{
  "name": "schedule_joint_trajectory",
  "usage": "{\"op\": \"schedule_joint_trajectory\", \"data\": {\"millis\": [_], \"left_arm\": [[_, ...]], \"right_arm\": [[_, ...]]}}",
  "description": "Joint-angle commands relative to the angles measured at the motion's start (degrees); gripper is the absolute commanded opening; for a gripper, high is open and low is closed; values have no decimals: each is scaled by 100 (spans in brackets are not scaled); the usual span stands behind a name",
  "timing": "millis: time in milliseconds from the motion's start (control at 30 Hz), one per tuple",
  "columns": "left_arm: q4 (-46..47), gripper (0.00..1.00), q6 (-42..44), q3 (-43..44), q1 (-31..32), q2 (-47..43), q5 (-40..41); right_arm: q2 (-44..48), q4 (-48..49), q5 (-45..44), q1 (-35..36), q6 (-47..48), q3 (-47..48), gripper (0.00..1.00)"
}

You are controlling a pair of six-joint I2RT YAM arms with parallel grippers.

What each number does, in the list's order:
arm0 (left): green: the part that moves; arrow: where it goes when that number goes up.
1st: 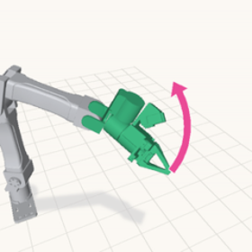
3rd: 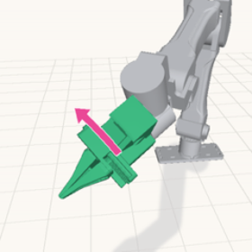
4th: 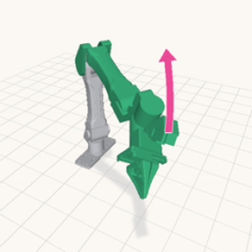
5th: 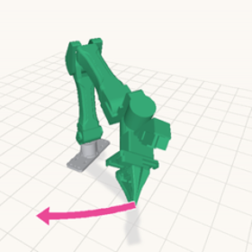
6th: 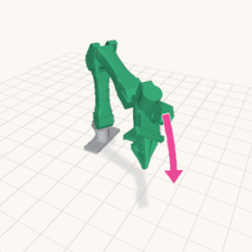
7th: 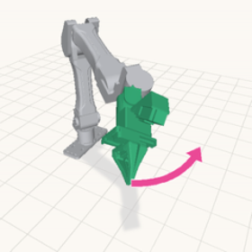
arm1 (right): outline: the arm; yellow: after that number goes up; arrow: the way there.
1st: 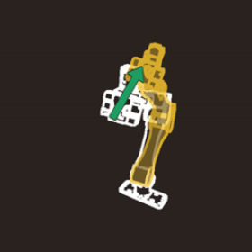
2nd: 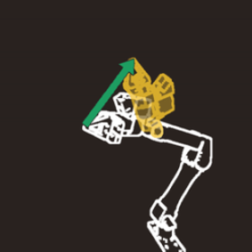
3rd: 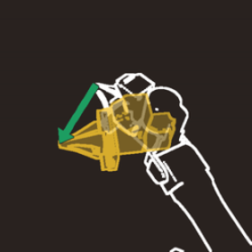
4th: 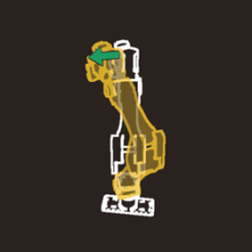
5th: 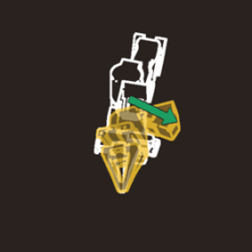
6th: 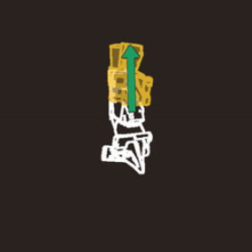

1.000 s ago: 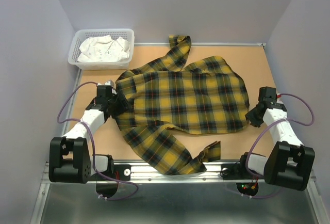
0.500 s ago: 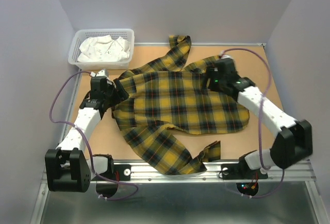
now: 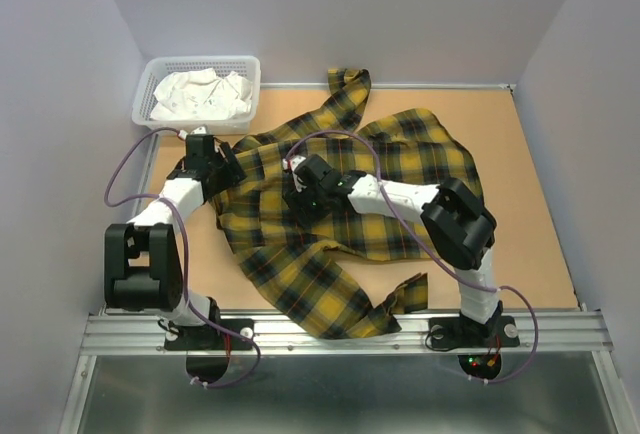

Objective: Fold and stack the long sleeve shirts
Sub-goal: Flatten the shirt out

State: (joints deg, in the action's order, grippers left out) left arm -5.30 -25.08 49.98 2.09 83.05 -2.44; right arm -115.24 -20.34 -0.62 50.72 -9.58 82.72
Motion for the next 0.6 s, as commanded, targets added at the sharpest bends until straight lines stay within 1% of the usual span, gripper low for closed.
{"op": "schedule_joint_trajectory", "data": {"millis": [0,133,167,300,400,500,533,567], "left_arm": [[275,76,21,337,-33,264,164],[328,76,-32,294,-33,440,156],[328,76,-67,233,-33,475,138],[407,76,-146,22,-33,520,77],[451,76,-199,-137,-33,537,-2],[477,76,-190,-260,-33,546,-11],[469,76,-190,-278,-33,546,-2],[469,76,-173,-330,-33,537,-2]], "right_arm": [[133,223,263,78,492,-62,68],[694,136,449,87,519,-878,69],[800,83,475,87,493,-1228,69],[1222,-189,589,78,484,-1958,70],[1513,-295,520,87,440,-2451,71],[1697,-541,476,87,370,-2690,71],[1698,-594,371,79,309,-2656,73],[1698,-907,370,87,291,-2612,73]]}}
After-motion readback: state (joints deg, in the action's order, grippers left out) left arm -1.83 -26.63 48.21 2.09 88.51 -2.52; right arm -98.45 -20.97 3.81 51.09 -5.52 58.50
